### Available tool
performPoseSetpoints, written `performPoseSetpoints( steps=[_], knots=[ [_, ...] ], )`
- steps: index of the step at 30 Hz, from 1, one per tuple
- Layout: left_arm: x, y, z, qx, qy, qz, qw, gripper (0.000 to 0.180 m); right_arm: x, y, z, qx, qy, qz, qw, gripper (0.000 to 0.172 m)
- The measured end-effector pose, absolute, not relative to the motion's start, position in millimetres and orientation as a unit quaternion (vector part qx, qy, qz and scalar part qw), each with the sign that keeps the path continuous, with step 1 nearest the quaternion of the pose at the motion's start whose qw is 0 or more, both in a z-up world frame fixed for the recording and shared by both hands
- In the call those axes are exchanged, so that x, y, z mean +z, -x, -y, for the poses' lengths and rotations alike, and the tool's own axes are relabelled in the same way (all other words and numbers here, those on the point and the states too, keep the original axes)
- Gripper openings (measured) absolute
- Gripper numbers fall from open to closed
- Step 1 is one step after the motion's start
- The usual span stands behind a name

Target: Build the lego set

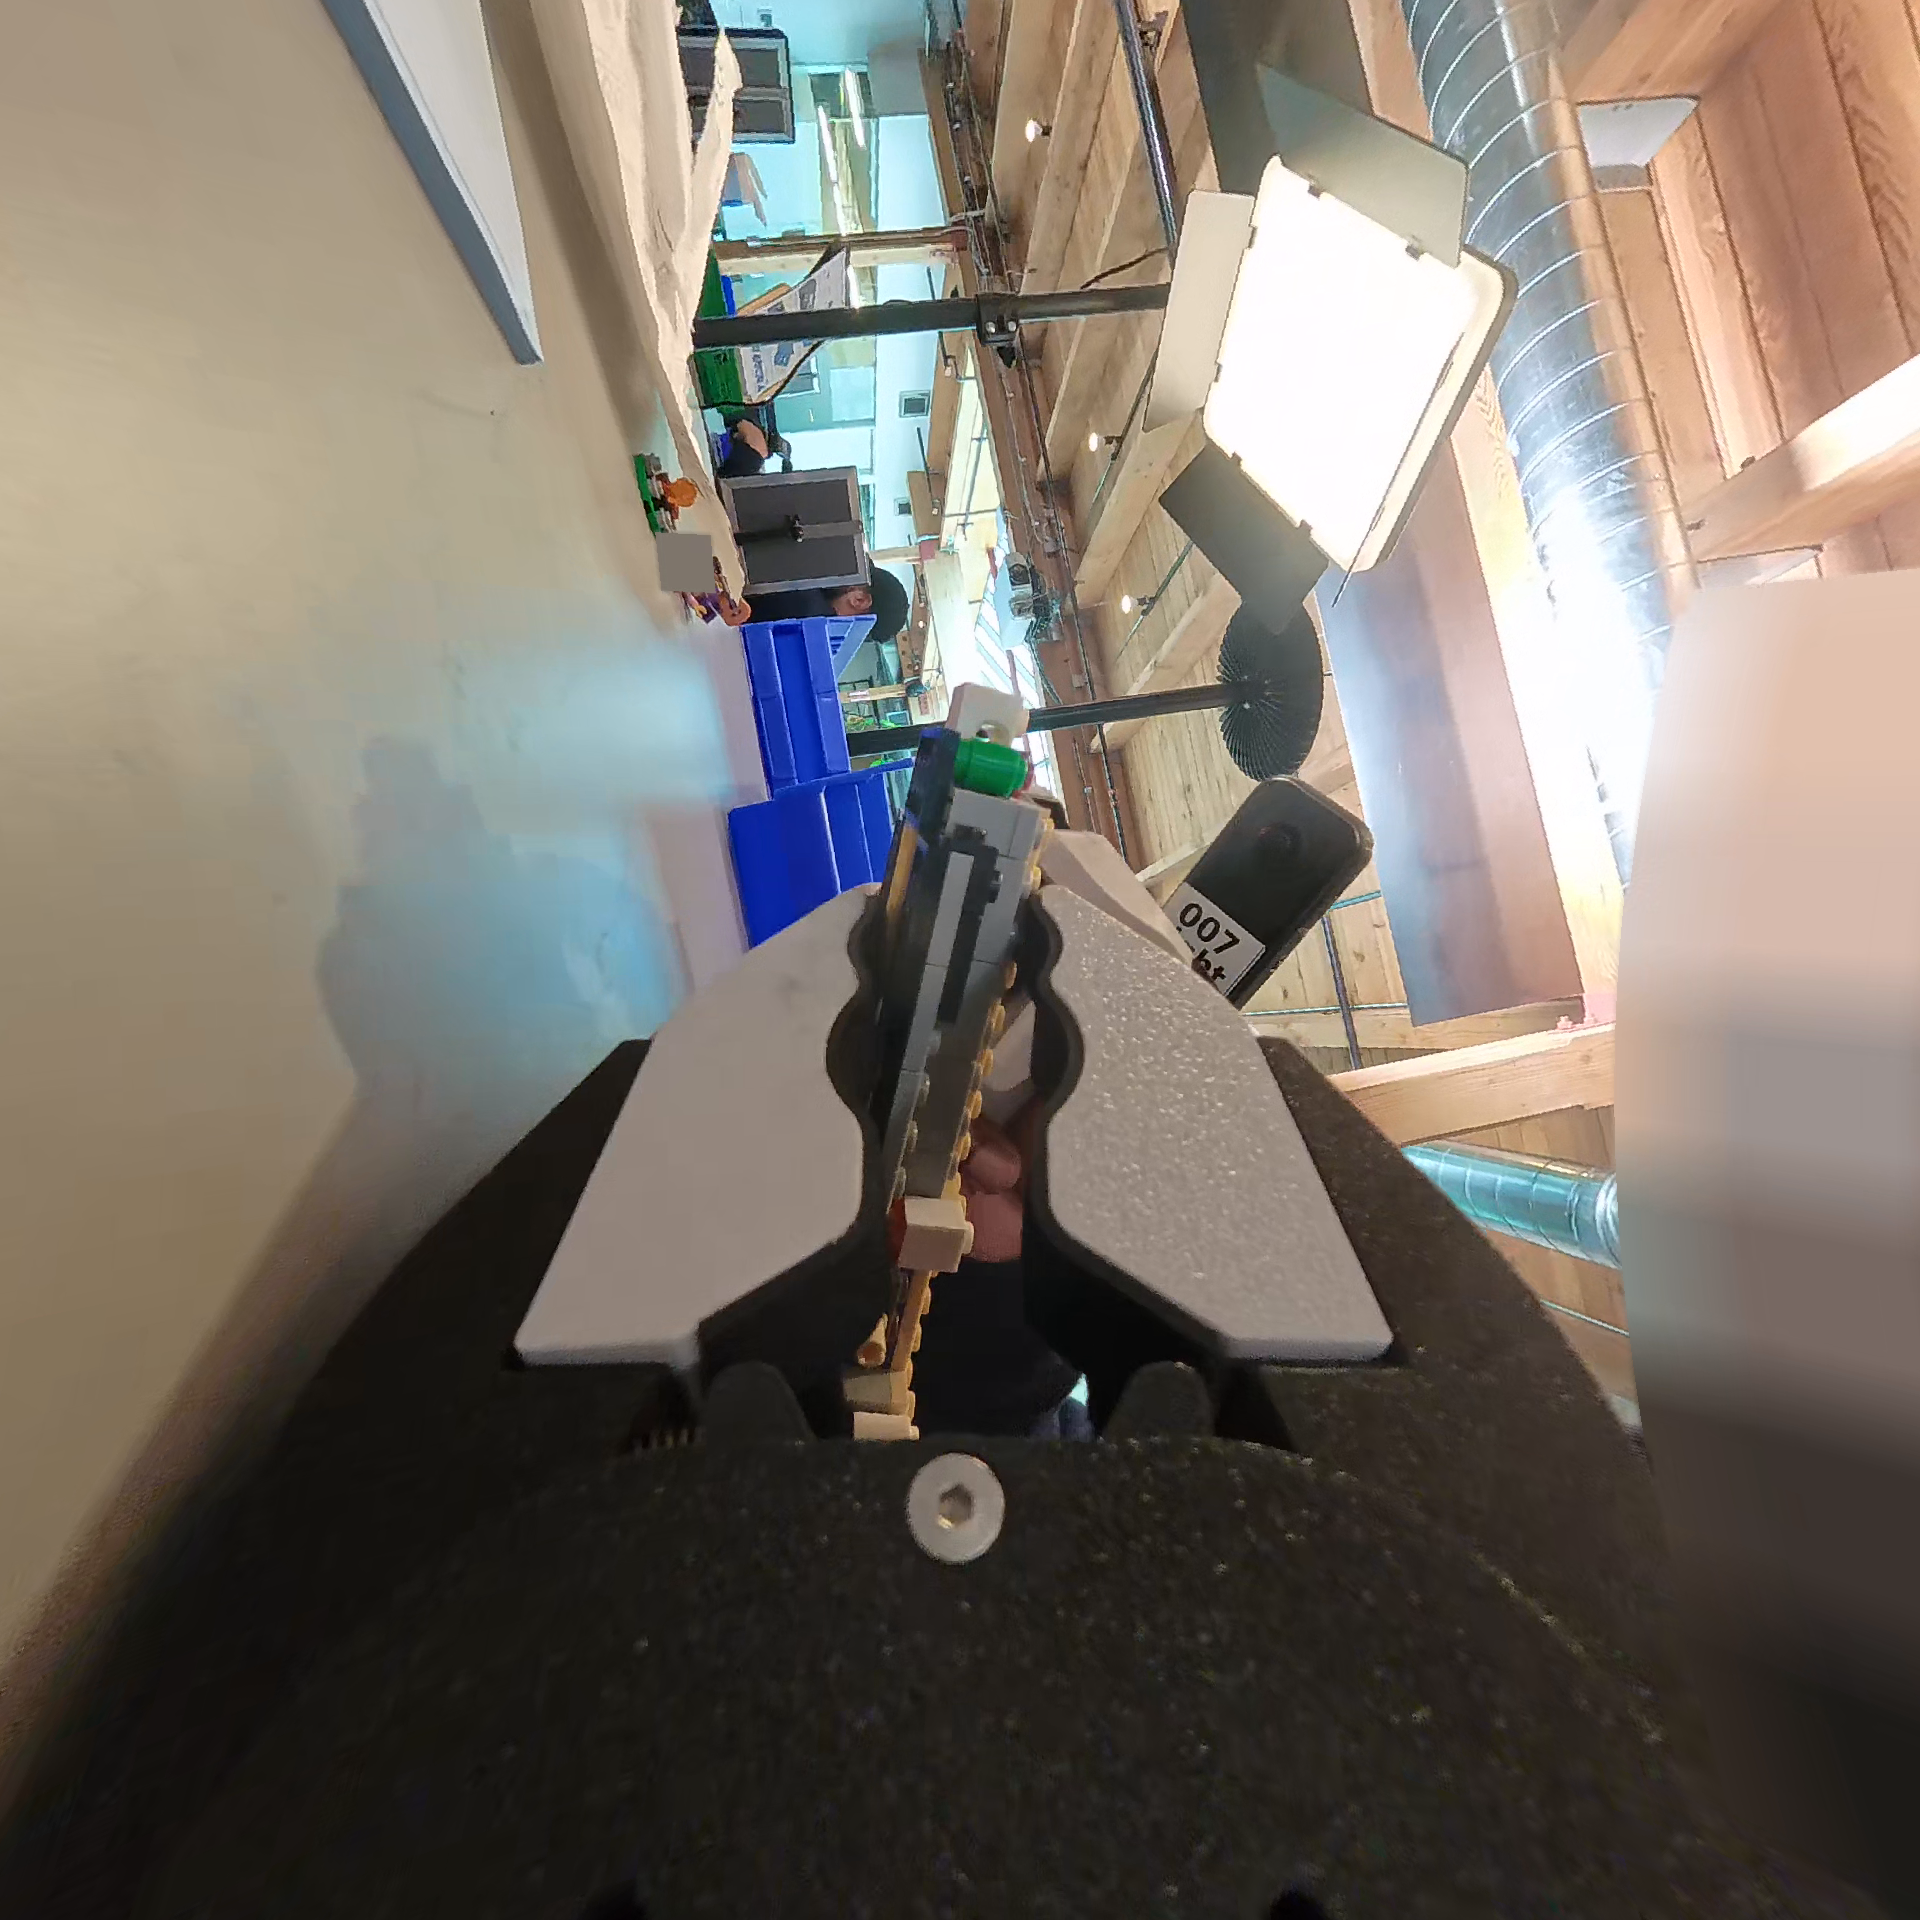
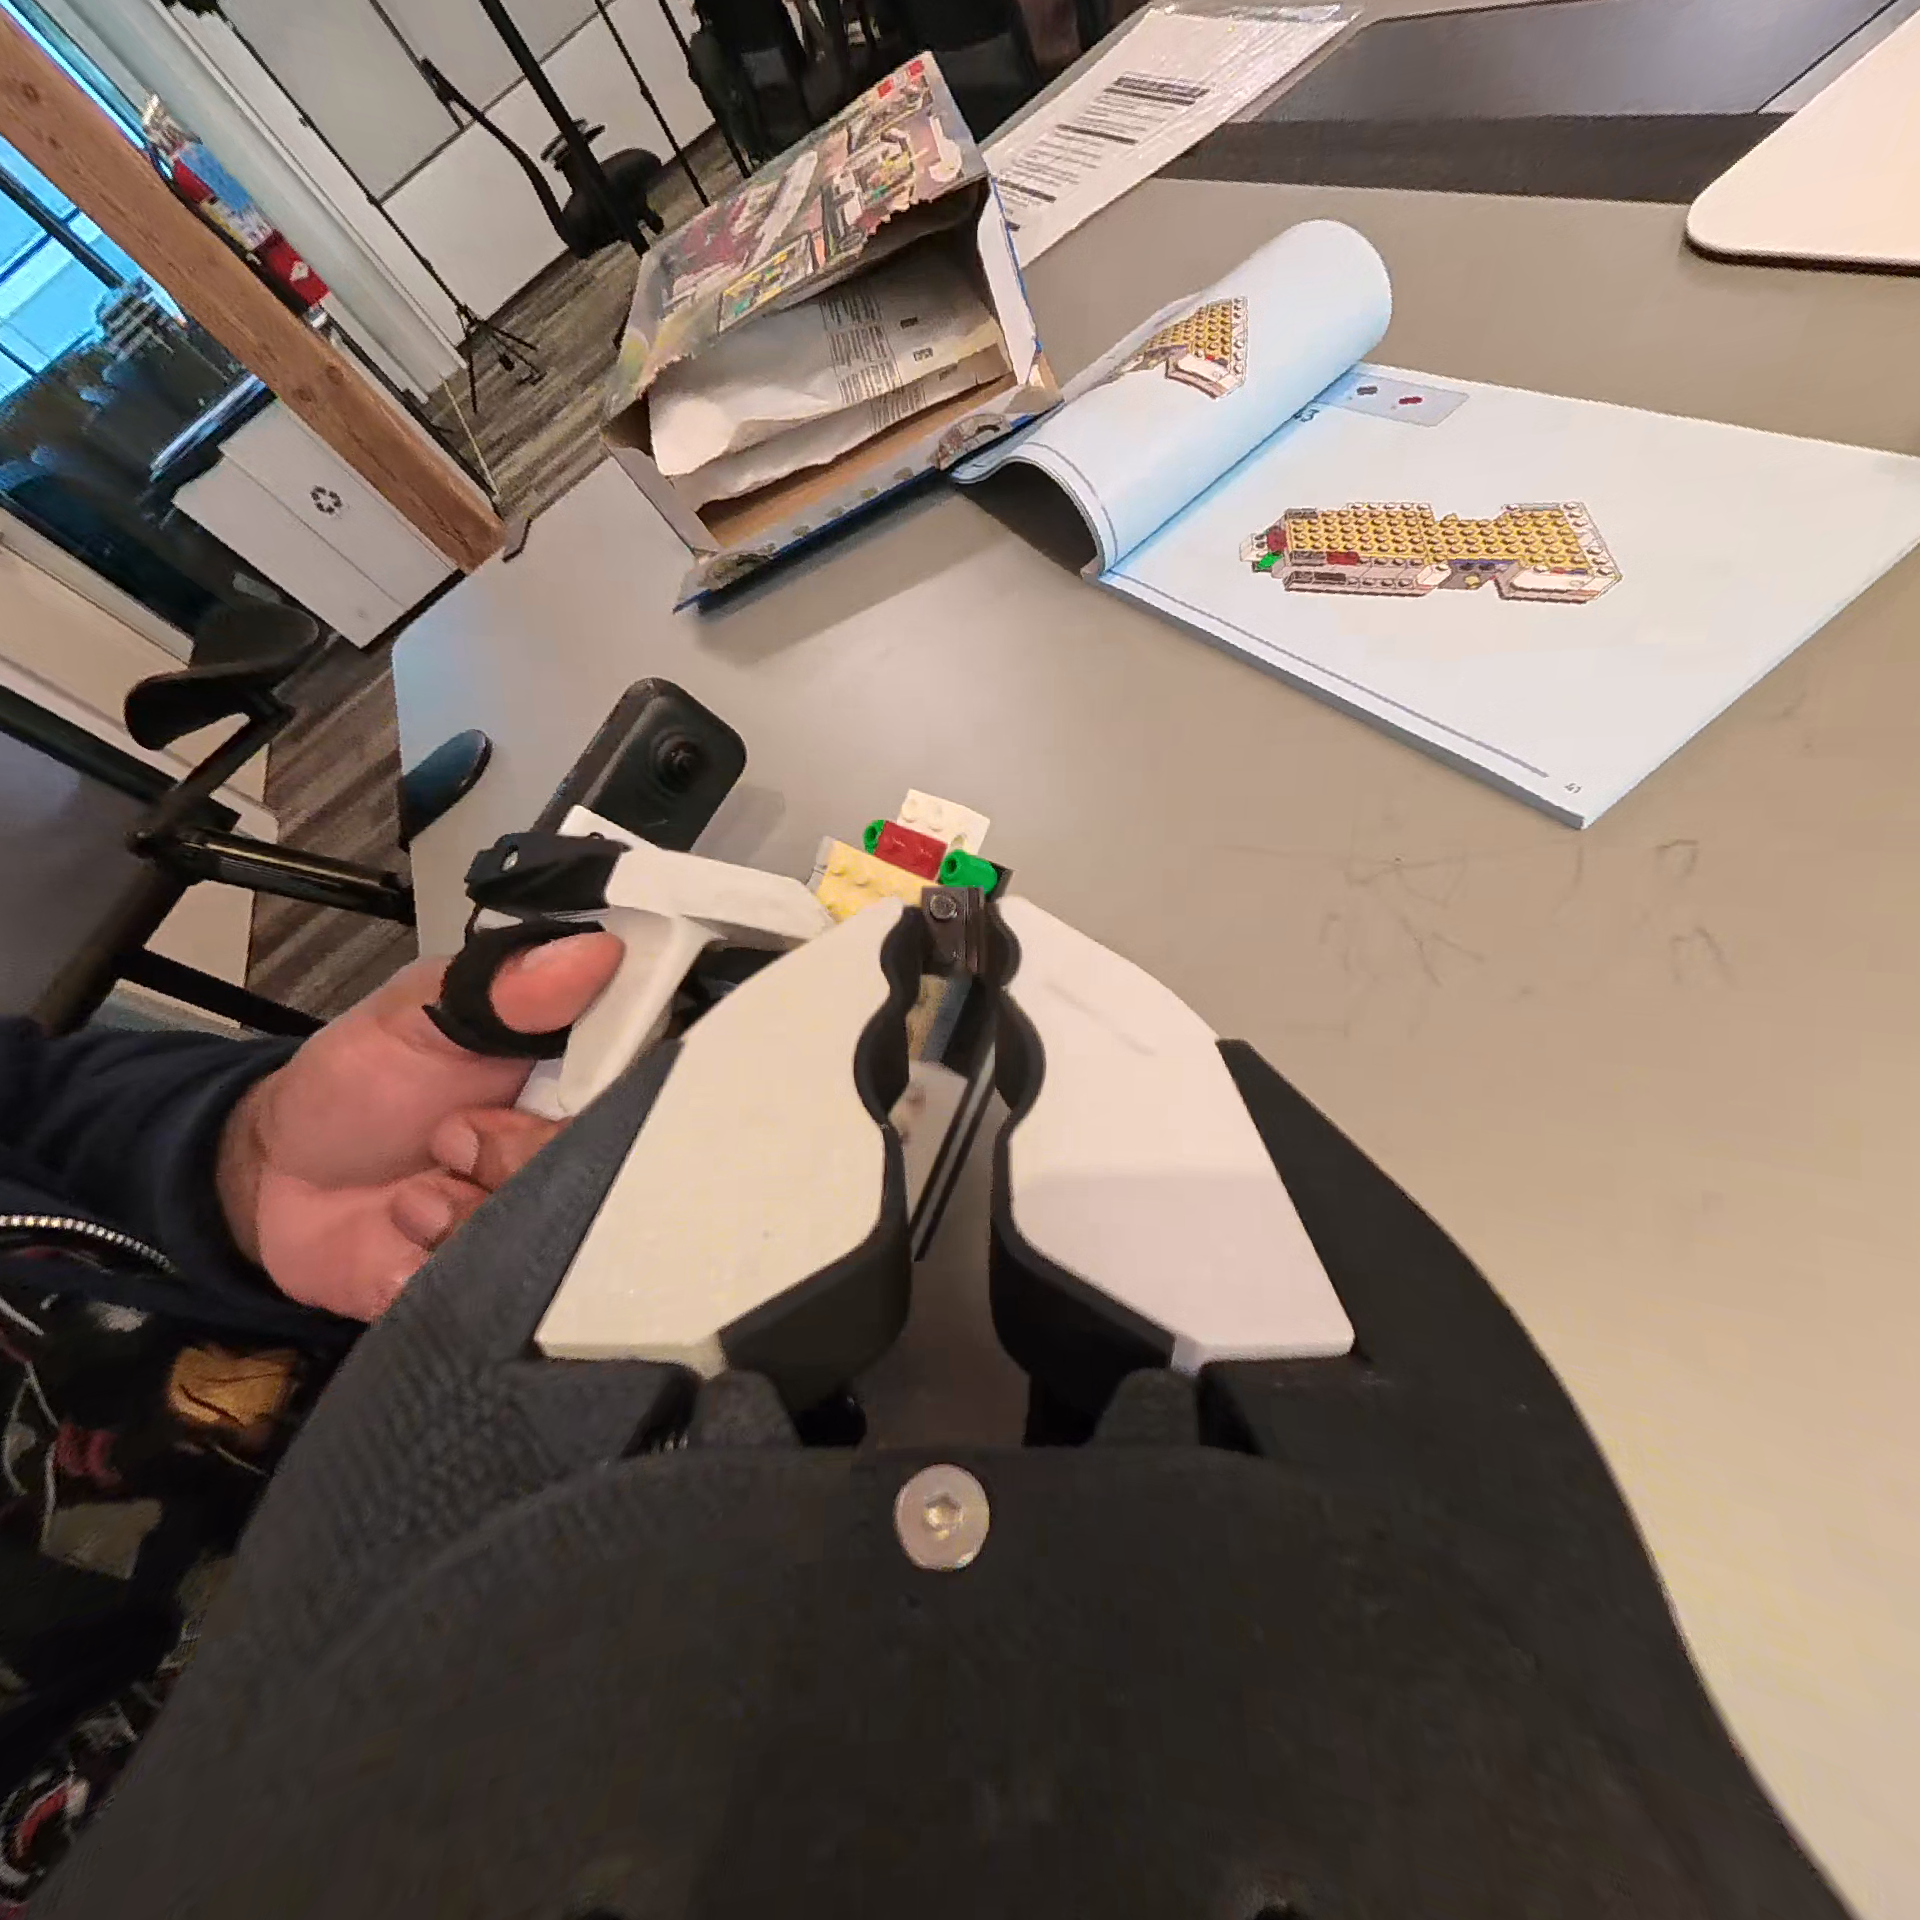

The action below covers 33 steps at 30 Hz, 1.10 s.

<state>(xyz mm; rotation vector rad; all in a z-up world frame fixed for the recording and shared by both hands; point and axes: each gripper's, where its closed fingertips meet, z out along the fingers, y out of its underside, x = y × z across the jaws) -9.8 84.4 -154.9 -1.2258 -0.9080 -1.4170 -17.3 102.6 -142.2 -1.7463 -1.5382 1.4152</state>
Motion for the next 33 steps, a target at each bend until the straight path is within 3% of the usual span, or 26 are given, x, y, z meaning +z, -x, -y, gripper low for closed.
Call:
performPoseSetpoints(
  steps=[19,33],
  knots=[
    [-148.6,13.4,-79.2,-0.584,0.498,0.364,0.528,0.024,-137.9,21.6,-98.3,0.473,0.64,0.541,0.271,0.011],
    [-147.6,13.0,-78.0,-0.592,0.493,0.361,0.526,0.024,-138.1,19.3,-97.4,0.481,0.643,0.535,0.262,0.011]
  ],
)
